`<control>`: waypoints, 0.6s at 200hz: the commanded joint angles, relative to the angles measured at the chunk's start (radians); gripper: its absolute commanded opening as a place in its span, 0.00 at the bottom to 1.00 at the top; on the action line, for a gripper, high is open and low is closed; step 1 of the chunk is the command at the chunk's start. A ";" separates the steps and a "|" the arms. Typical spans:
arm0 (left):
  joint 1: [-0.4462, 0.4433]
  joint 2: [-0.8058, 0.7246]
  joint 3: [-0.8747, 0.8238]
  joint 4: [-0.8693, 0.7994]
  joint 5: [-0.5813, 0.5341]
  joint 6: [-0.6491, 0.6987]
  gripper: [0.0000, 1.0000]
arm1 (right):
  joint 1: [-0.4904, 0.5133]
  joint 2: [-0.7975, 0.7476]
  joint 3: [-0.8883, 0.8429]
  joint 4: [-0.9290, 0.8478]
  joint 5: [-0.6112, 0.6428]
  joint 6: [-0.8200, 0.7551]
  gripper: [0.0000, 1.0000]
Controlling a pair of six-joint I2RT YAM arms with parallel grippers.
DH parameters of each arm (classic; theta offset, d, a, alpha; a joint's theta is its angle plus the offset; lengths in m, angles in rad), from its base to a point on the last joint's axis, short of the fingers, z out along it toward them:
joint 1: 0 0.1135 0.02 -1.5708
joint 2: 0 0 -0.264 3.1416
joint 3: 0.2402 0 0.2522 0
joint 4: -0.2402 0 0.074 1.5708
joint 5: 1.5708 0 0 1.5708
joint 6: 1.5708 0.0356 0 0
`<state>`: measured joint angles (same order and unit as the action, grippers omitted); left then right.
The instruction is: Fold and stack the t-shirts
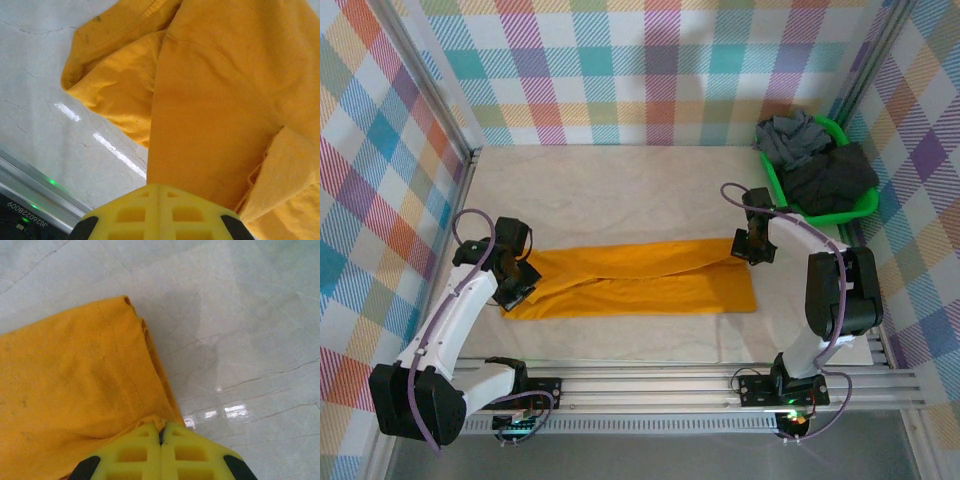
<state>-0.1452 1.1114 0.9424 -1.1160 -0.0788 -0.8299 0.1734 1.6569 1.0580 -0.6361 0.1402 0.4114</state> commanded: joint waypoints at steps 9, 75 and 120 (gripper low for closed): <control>0.010 0.018 -0.033 0.025 0.001 0.011 0.00 | 0.005 -0.065 -0.028 -0.048 -0.014 0.041 0.15; 0.010 0.064 -0.044 0.061 -0.065 0.019 0.00 | 0.005 -0.140 -0.055 -0.056 -0.059 0.103 0.34; 0.010 0.087 -0.053 0.088 -0.073 0.023 0.00 | 0.005 -0.052 0.017 -0.040 -0.129 0.144 0.24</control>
<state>-0.1452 1.1790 0.9043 -1.0401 -0.1291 -0.8185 0.1734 1.5558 1.0298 -0.6735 0.0643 0.5121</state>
